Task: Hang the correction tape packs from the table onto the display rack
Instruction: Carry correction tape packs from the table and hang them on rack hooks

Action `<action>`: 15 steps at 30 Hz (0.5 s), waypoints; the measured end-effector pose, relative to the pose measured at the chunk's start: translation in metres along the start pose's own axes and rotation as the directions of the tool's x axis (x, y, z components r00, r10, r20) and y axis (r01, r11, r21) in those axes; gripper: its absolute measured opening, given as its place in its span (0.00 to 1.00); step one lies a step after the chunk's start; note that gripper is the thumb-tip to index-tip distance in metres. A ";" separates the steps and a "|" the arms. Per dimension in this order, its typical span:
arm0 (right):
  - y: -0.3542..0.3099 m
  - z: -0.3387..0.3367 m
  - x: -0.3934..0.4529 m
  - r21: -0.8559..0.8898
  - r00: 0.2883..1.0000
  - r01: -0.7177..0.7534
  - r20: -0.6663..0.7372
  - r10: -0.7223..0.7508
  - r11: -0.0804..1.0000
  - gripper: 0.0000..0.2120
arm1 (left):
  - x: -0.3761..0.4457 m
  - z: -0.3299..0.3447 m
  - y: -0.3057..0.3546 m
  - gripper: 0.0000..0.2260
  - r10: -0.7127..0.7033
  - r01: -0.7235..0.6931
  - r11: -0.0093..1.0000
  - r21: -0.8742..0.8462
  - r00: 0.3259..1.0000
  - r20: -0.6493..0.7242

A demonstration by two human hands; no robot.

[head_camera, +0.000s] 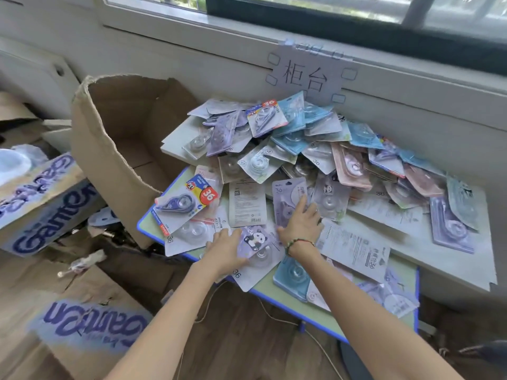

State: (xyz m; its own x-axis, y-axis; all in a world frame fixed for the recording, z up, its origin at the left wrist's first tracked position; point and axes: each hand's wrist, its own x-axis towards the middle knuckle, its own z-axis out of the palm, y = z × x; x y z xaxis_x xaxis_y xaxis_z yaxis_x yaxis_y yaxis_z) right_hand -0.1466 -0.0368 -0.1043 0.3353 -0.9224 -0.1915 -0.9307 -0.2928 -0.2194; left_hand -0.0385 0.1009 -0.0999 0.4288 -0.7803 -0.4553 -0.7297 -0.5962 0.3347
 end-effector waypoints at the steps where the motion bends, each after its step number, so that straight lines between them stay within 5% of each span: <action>1: 0.004 -0.004 0.002 -0.003 1.000 -0.006 -0.026 0.006 1.000 0.48 | 0.001 0.002 0.002 0.30 -0.011 0.011 1.000 0.005 1.000 -0.010; 8: 0.014 -0.011 0.010 0.002 1.000 -0.005 0.003 0.005 1.000 0.49 | 0.005 0.008 0.011 0.34 -0.073 0.069 0.997 -0.037 0.989 -0.125; 15: 0.001 -0.002 0.012 -0.068 0.999 0.013 0.031 -0.011 0.998 0.50 | 0.003 0.009 0.009 0.41 -0.157 0.151 0.983 -0.103 0.986 -0.062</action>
State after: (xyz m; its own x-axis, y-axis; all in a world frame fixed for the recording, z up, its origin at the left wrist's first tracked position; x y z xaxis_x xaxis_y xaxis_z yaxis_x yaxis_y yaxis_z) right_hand -0.1439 -0.0488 -0.1052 0.3500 -0.9110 -0.2183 -0.9340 -0.3214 -0.1563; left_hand -0.0485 0.0946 -0.1052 0.5707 -0.6870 -0.4499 -0.5981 -0.7231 0.3456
